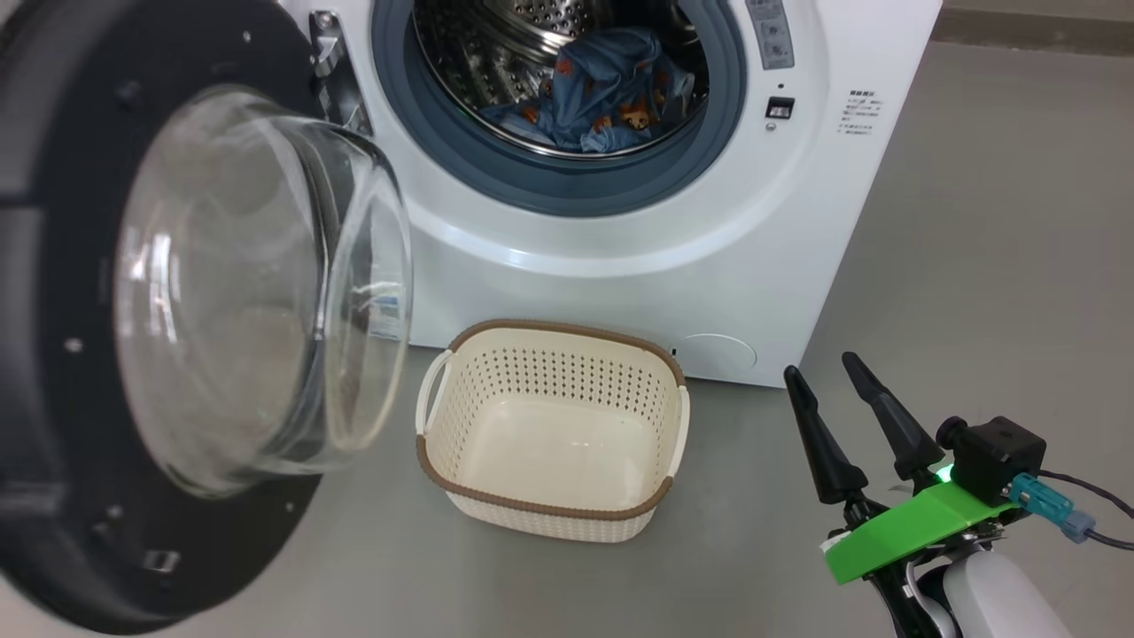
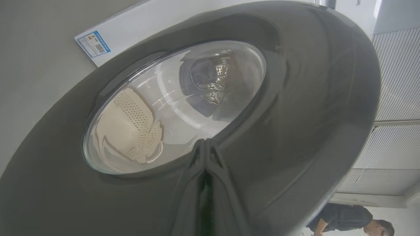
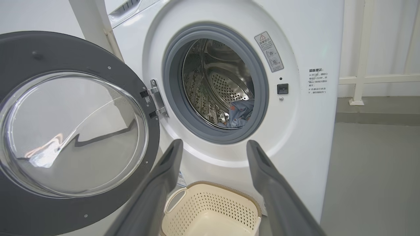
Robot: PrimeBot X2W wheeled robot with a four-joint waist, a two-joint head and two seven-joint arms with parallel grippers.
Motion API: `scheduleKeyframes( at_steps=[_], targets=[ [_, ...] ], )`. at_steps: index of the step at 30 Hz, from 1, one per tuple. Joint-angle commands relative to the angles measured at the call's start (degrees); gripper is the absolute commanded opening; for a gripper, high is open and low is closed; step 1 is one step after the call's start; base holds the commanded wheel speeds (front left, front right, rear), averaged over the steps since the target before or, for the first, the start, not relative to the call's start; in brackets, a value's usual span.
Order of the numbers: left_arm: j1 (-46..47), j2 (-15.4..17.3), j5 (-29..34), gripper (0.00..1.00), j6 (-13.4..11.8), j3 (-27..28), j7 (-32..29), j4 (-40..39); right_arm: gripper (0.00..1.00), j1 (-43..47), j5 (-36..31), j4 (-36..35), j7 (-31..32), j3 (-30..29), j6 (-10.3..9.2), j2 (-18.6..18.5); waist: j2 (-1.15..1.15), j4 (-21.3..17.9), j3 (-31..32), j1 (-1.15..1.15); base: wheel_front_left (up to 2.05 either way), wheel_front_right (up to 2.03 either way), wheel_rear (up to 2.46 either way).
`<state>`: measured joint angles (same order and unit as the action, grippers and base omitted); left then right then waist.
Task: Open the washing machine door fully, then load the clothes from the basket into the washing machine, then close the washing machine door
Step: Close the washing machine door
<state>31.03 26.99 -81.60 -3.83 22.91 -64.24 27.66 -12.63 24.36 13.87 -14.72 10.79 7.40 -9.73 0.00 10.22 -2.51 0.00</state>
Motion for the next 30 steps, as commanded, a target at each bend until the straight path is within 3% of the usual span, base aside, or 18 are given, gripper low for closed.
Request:
scheduleKeyframes(
  at_steps=[1, 8, 13, 21, 30],
  targets=[
    [0.23, 2.34, -1.09, 0.00, -0.19, 0.95, -1.11, -2.68, 1.00, 0.36, 0.34, -1.39, -0.28, 1.09, 0.09, 0.13, 0.00, -0.25, 0.30, 0.00, 0.00, 0.00, 0.00],
    [-6.72, -4.50, -3.58, 0.00, -8.39, 0.13, -3.51, -20.91, 1.00, 0.54, 0.59, -1.57, -0.28, 0.94, 0.09, 0.58, 0.00, -2.16, 0.71, 0.00, 0.00, 0.00, 0.00],
    [-9.07, -9.09, -3.37, 0.00, -11.50, -1.35, -1.99, -28.57, 1.00, 0.27, 0.59, -1.63, -0.28, 0.99, 0.09, 0.82, 0.00, -4.36, 0.67, 0.00, 0.00, 0.00, 0.00],
    [-8.82, -14.49, -1.61, 0.00, -11.99, -4.21, 1.94, -31.47, 1.00, -0.02, 0.42, -1.68, -0.28, 1.08, 0.09, 1.23, 0.00, -9.28, 0.52, 0.00, 0.00, 0.00, 0.00],
    [-5.10, -17.50, 0.18, 0.00, -10.44, -4.93, 6.98, -30.15, 1.00, -0.18, 0.33, -1.80, -0.28, 1.42, 0.09, 1.08, 0.00, -15.28, -0.55, 0.00, 0.00, 0.00, 0.00]
  ],
)
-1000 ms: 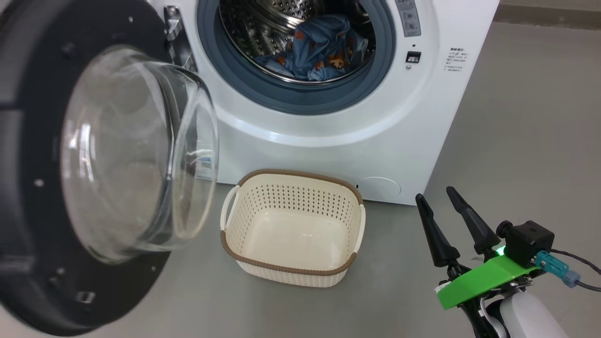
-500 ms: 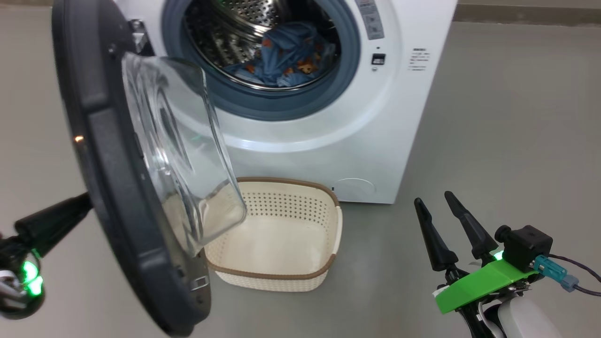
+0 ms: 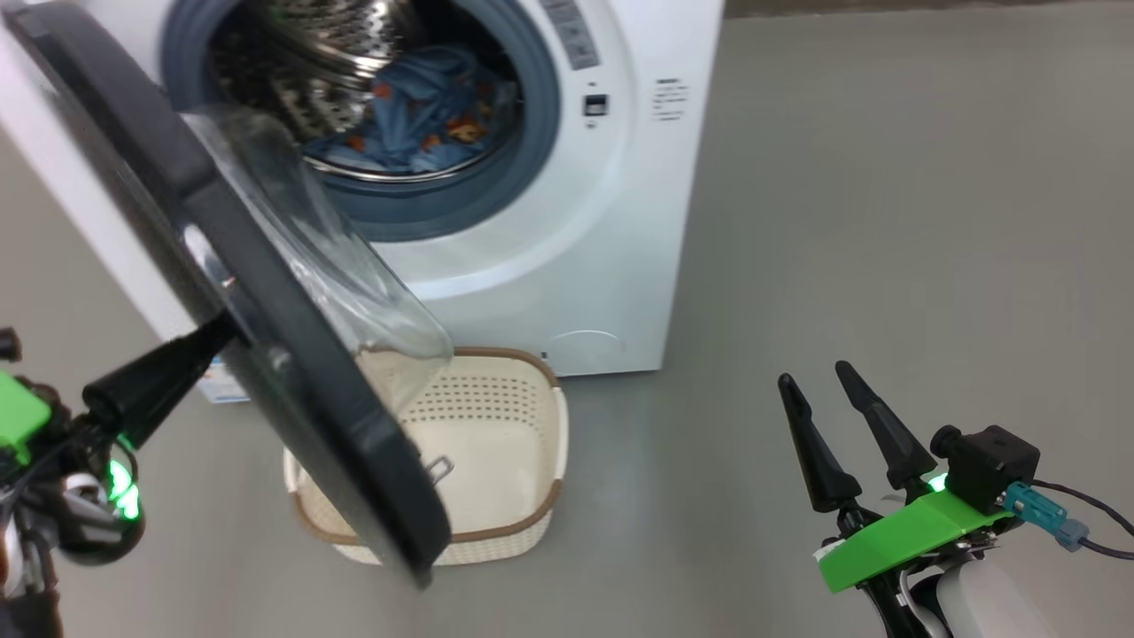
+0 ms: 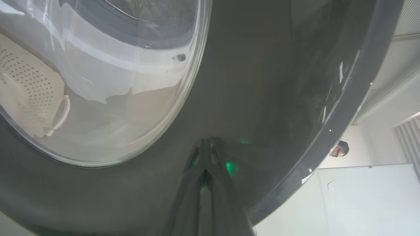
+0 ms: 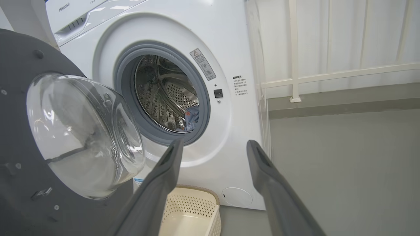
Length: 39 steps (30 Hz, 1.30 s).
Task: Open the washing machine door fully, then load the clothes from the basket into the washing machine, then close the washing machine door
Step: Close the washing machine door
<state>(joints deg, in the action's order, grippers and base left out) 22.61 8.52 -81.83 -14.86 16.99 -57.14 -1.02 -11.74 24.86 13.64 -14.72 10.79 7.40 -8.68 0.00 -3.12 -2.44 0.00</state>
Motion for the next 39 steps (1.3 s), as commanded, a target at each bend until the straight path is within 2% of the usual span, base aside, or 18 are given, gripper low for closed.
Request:
scheduleKeyframes(
  at_steps=[1, 14, 27, 29, 31, 33, 39],
  targets=[
    [3.75, 0.68, 0.25, 0.00, 0.61, 0.86, -0.06, -1.25, 1.00, -1.16, -0.13, -1.56, -0.28, 1.42, 0.09, -0.03, 0.00, -2.32, -0.71, 0.00, 0.00, 0.00, 0.00],
    [5.61, -0.65, 1.07, 0.00, 2.33, 0.07, 1.90, 1.08, 1.00, -1.13, -0.08, -1.33, -0.28, 1.44, 0.09, -0.03, 0.00, -3.93, -0.70, 0.00, 0.00, 0.00, 0.00],
    [3.94, -0.14, 3.24, 0.02, 4.86, -0.06, 3.59, 0.90, 1.00, -0.91, -0.24, -1.09, -0.28, 1.09, 0.09, -0.12, 0.00, -0.66, -0.09, 0.00, 0.00, 0.00, 0.00],
    [3.47, -0.07, 3.90, 0.40, 5.31, 0.24, 4.48, 0.52, 1.00, -0.91, -0.24, -1.11, -0.28, 0.88, 0.09, -0.14, 0.00, -0.14, -0.09, 0.00, 0.00, 0.00, 0.00],
    [2.80, -0.25, 4.88, 1.00, 5.88, 0.40, 5.80, -0.27, 1.00, -0.97, -0.21, -1.15, -0.28, 0.69, 0.09, -0.17, 0.00, 0.31, -0.13, 0.00, 0.00, 0.00, 0.00],
    [1.88, -0.67, 6.21, 1.00, 6.49, 0.89, 8.00, -1.40, 1.00, -1.04, -0.22, -1.21, -0.28, 0.58, 0.09, -0.09, 0.00, 0.60, -0.18, 0.00, 0.00, 0.00, 0.00],
    [-2.58, -1.46, 12.45, 1.00, 11.23, 1.27, 15.83, -3.58, 1.00, -1.07, -0.26, -1.53, -0.28, 0.34, 0.09, 0.15, 0.00, 0.96, -0.46, 0.00, 0.00, 0.00, 0.00]
  ],
)
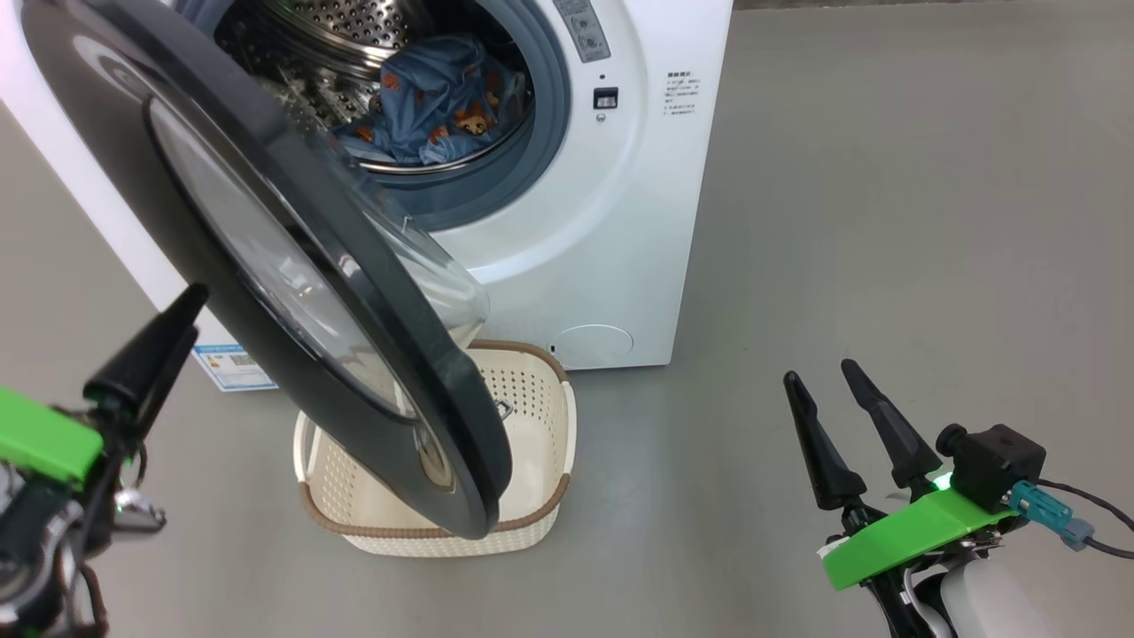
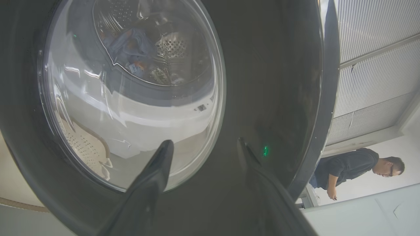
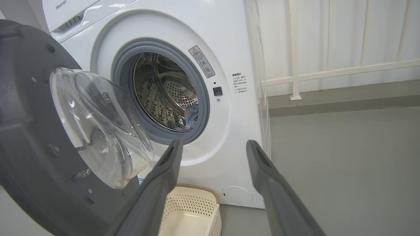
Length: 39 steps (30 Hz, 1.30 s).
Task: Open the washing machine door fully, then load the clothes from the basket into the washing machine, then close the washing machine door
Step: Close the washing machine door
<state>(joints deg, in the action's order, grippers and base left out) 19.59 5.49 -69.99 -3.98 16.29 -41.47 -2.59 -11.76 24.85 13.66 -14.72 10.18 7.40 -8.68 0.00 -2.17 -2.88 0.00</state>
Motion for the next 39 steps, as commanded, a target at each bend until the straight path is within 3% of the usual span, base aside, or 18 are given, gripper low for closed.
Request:
scheduleKeyframes(
  at_steps=[1, 8, 14, 18, 30, 39],
  targets=[
    [-0.37, 1.40, 1.84, 1.00, 1.23, 1.96, 1.67, -2.14, 1.00, -1.07, -0.21, -1.56, -0.28, 0.90, 0.09, 0.13, 0.00, 0.04, -0.11, 0.00, 0.00, 0.00, 0.00],
    [-5.56, -0.01, 9.27, 1.00, 7.94, 0.89, 12.05, -1.79, 1.00, -1.37, -0.17, -1.63, -0.28, 0.73, 0.09, -0.10, 0.00, 0.01, -0.52, 0.00, 0.00, 0.00, 0.00],
    [-9.00, 0.13, 18.54, 1.00, 10.73, -1.99, 22.85, -0.98, 1.00, -1.47, -0.23, -1.76, -0.28, 0.44, 0.09, -0.40, 0.00, -0.05, -0.50, 0.00, 0.00, 0.00, 0.00],
    [-11.33, 1.67, 26.96, 1.00, 11.26, -5.29, 32.07, 0.07, 1.00, -1.32, -0.32, -1.91, -0.28, 0.27, 0.09, -0.40, 0.00, -0.07, -0.46, 0.00, 0.00, 0.00, 0.00],
    [-15.82, 4.51, 38.92, 1.00, 11.45, -12.85, 50.46, 7.37, 1.00, -1.26, -0.41, -2.00, -0.28, 0.07, 0.09, -0.32, 0.00, -0.37, -0.54, 0.00, 0.00, 0.00, 0.00],
    [-17.56, 2.96, 44.21, 1.00, 11.30, -14.11, 55.96, 11.33, 1.00, -0.44, -0.90, -2.13, -0.28, -0.63, 0.09, -0.74, 0.00, -0.25, 0.29, 0.00, 0.00, 0.00, 0.00]
  ],
)
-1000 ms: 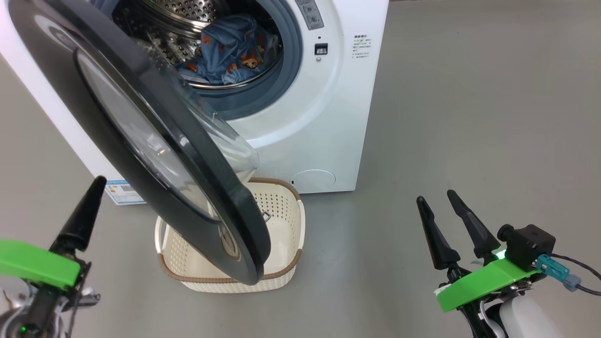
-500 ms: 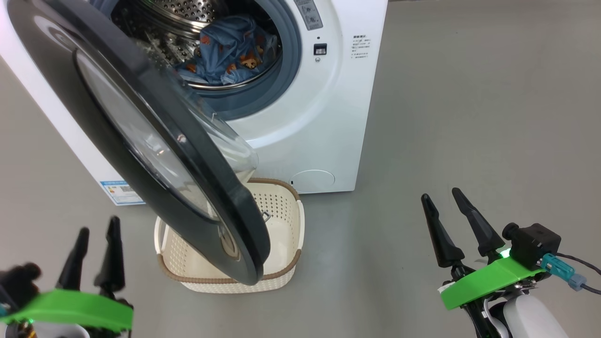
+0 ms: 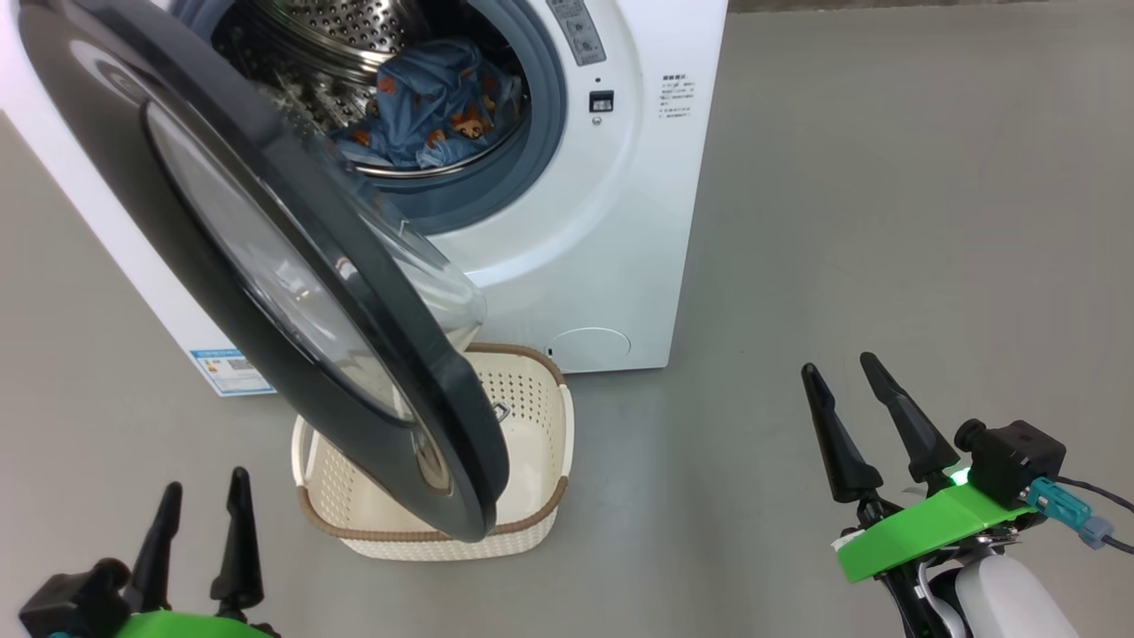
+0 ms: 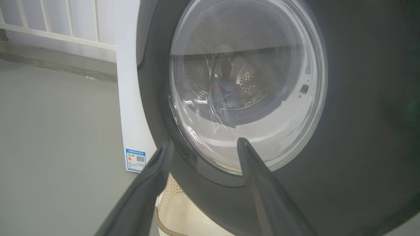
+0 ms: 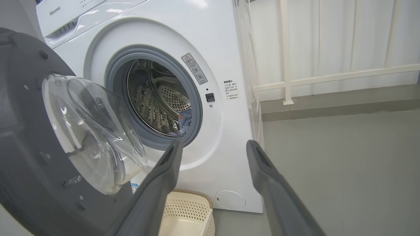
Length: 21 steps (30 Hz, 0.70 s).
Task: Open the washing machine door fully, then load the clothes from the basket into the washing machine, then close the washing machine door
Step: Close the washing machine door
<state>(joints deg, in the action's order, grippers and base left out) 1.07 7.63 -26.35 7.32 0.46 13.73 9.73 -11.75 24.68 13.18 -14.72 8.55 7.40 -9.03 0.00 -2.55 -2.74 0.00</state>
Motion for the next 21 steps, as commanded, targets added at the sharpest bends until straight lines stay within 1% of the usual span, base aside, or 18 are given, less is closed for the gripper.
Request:
scheduleKeyframes(
  at_steps=[1, 7, 13, 21],
  targets=[
    [0.88, 0.51, 0.79, 1.00, 0.00, 1.66, 0.89, -0.73, 1.00, -0.35, -0.79, -1.67, -0.28, 0.92, 0.09, -0.49, 0.00, 0.21, 0.22, 0.00, 0.00, 0.00, 0.00],
    [1.19, -0.15, 3.08, 1.00, -0.02, 1.67, 1.21, 0.28, 1.00, -0.10, -0.95, -1.77, -0.28, 0.97, 0.09, -0.75, 0.00, 0.50, 0.29, 0.00, 0.00, 0.00, 0.00],
    [1.50, -0.79, 4.68, 1.00, 0.01, 2.97, 1.25, -0.62, 1.00, -0.22, -0.94, -1.72, -0.28, 1.06, 0.09, -0.93, 0.00, 0.59, 0.00, 0.00, 0.00, 0.00, 0.00],
    [1.12, -1.55, 5.27, 1.00, 0.08, 3.35, 1.26, -0.87, 1.00, -0.14, -0.75, -1.50, -0.28, 1.44, 0.09, -1.18, 0.00, 0.60, 0.36, 0.00, 0.00, 0.00, 0.00]
  ],
)
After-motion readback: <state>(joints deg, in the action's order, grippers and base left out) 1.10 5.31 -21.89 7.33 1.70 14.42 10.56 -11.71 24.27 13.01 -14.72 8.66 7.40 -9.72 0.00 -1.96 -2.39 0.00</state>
